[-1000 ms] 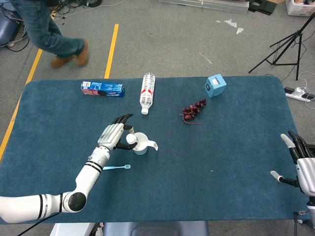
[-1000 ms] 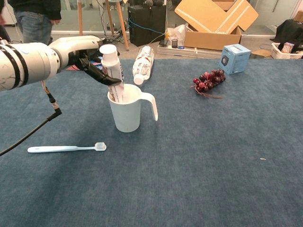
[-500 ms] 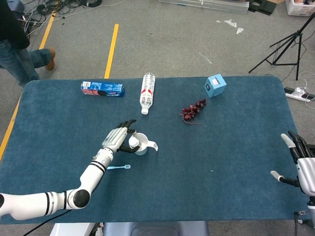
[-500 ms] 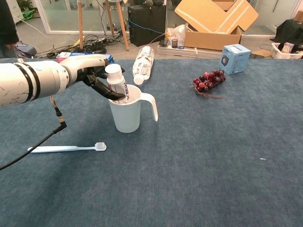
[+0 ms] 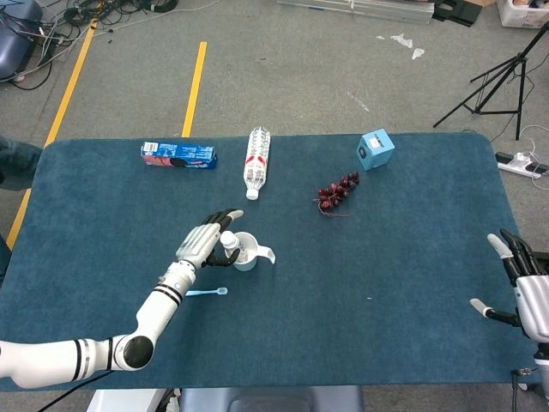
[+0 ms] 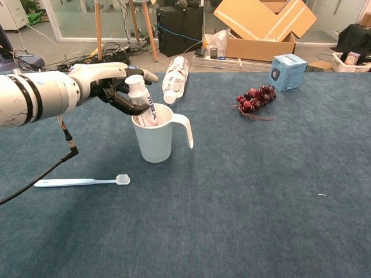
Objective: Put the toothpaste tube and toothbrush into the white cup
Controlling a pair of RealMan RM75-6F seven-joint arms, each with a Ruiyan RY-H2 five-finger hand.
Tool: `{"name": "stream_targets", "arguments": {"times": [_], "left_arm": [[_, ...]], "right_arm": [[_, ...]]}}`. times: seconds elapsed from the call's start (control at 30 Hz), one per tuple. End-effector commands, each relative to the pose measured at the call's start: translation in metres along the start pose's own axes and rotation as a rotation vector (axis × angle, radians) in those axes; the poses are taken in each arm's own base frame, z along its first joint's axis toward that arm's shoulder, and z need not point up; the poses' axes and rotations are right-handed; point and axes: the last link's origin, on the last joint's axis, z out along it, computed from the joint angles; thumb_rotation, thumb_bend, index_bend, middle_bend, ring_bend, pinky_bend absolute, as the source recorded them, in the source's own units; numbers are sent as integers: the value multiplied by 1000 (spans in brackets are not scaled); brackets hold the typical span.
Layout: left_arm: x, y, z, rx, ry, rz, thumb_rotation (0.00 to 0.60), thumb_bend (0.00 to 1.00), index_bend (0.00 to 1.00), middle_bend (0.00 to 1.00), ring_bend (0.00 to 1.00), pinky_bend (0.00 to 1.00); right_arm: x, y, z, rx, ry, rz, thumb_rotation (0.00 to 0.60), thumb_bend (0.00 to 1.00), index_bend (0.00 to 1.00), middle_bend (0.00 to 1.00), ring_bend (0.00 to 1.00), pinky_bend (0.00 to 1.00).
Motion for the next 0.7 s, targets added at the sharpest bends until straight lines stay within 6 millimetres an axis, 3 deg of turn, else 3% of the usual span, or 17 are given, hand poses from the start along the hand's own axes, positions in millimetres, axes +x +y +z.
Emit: {"name": "stream_targets", "arguments": {"times": [0.03,0.17,0.33,0.53,0.7], "left_arm": [[8,-1,-14,-13,23,17,600,413,0,73,0,0],[19,-2,-36,-22,48,61,600,375,0,60,0,0],[29,-1,-58,-36,80,100,600,204,0,6,0,0],[40,-21,-91,-3,136,204,600,188,0,0,0,0],[38,-43,-113,43,170,302,600,187,0,0,0,0]], "right_arm": [[0,0,0,-1,1,1,600,0,68,51,35,424],[0,0,0,-1,1,-1,600,0,68,52,35,424],[-4,-2,1,1,-12,-12,600,0,68,52,35,424],[-1,-1,0,-4,1,-6,600,0,68,52,35,424],[0,1,0,-10,8,-3,600,0,68,52,35,424]]}}
